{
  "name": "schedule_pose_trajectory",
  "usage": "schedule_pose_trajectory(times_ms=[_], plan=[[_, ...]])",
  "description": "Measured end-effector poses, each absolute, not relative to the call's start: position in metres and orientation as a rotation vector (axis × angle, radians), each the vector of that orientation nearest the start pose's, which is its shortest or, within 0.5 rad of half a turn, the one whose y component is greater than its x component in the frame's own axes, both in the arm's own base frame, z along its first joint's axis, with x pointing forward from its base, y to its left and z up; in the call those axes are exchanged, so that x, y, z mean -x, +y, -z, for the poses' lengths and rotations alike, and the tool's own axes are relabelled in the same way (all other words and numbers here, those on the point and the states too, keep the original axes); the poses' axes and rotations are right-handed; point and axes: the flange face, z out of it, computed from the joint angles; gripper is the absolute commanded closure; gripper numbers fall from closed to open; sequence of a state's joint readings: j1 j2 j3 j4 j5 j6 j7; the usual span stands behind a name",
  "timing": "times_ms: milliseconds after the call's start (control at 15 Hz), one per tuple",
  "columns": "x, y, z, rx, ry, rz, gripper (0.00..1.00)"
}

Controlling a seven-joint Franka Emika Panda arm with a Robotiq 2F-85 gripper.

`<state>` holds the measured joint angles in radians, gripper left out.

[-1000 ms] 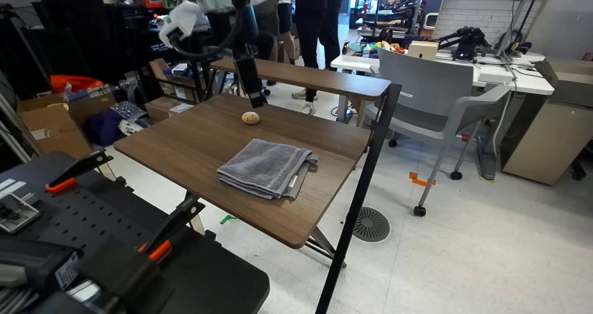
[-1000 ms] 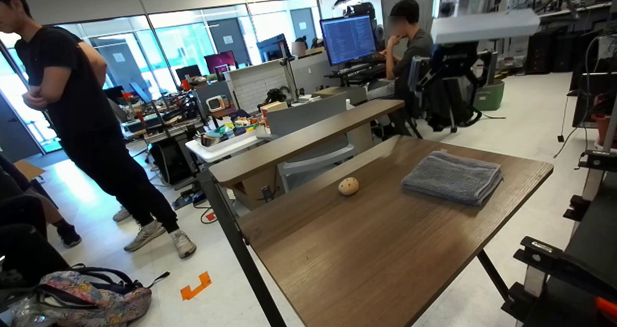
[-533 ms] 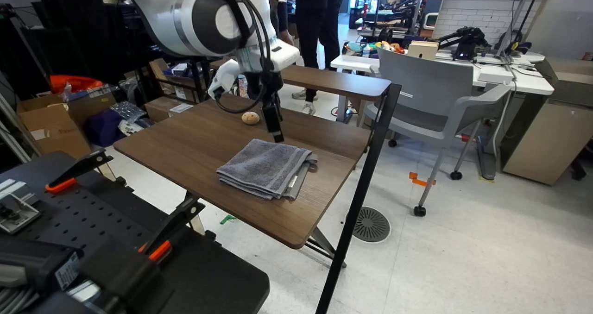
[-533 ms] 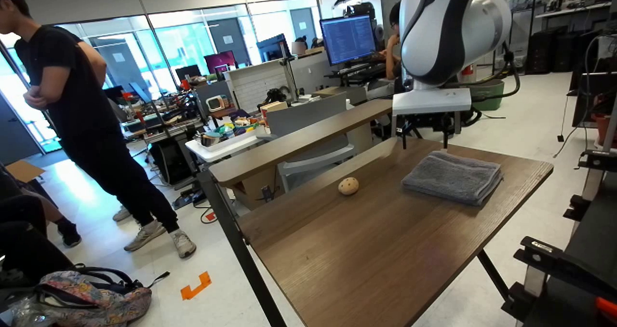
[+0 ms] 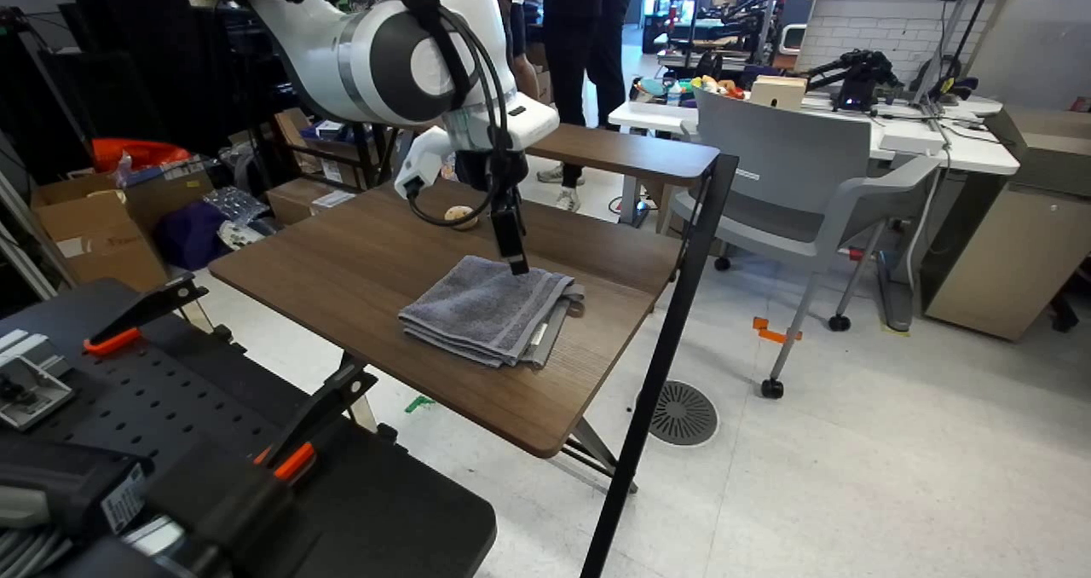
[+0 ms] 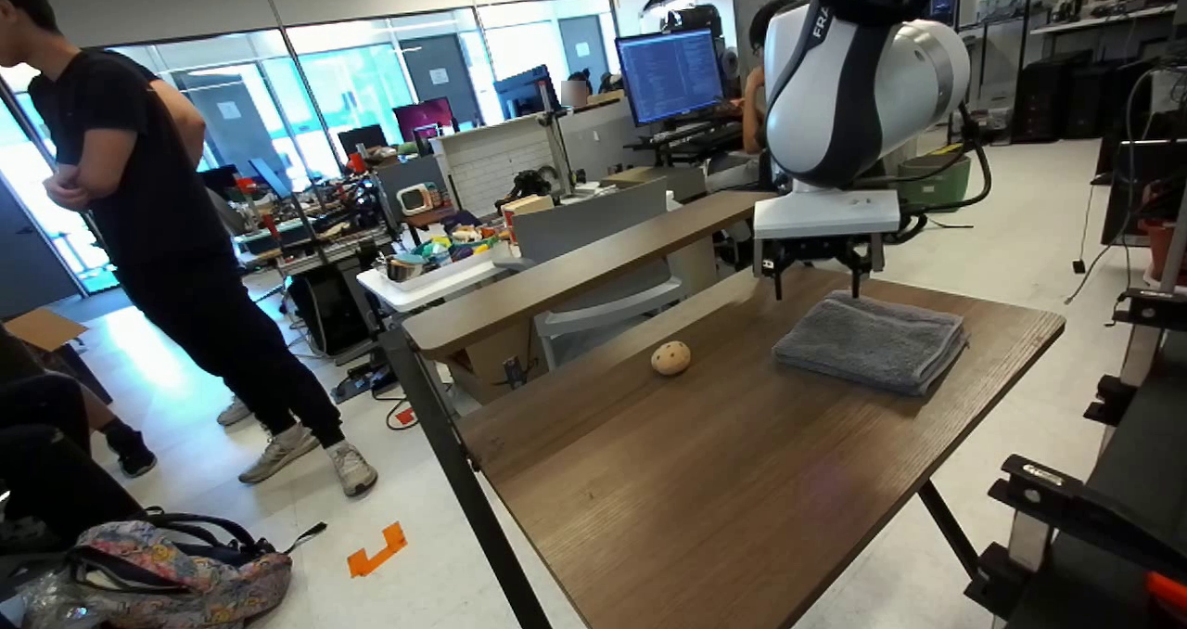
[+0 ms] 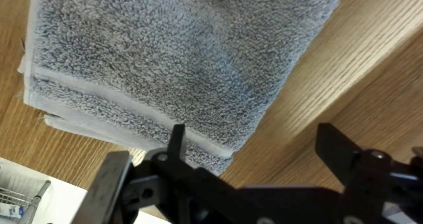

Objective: Slide the towel across the table and move the toy to the right.

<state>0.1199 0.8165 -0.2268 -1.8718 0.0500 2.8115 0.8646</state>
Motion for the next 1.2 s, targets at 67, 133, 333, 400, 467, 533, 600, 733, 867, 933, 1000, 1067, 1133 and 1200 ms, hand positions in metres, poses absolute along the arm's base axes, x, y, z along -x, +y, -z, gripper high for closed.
schedule_pose_trajectory(times_ms=[67,133,333,400,467,533,600,733,867,933,1000,1067,1133,1200], plan=[[-0.628,-0.069,-0.095,2.872,1.444,0.295,0.00],[-0.623,-0.074,-0.094,2.889,1.442,0.289,0.00],[-0.611,-0.085,-0.088,2.931,1.462,0.280,0.00],[-0.608,-0.086,-0.086,2.946,1.465,0.279,0.00],[-0.605,-0.085,-0.082,2.958,1.463,0.265,0.00],[-0.603,-0.081,-0.078,2.967,1.452,0.247,0.00],[-0.600,-0.076,-0.074,2.970,1.443,0.228,0.00],[-0.593,-0.065,-0.065,2.982,1.417,0.183,0.00],[-0.587,-0.055,-0.058,2.986,1.382,0.157,0.00],[-0.587,-0.052,-0.057,2.980,1.373,0.151,0.00],[-0.588,-0.049,-0.057,2.965,1.375,0.144,0.00],[-0.589,-0.047,-0.056,2.945,1.382,0.136,0.00],[-0.592,-0.046,-0.057,2.924,1.395,0.131,0.00],[-0.595,-0.045,-0.057,2.907,1.406,0.130,0.00]])
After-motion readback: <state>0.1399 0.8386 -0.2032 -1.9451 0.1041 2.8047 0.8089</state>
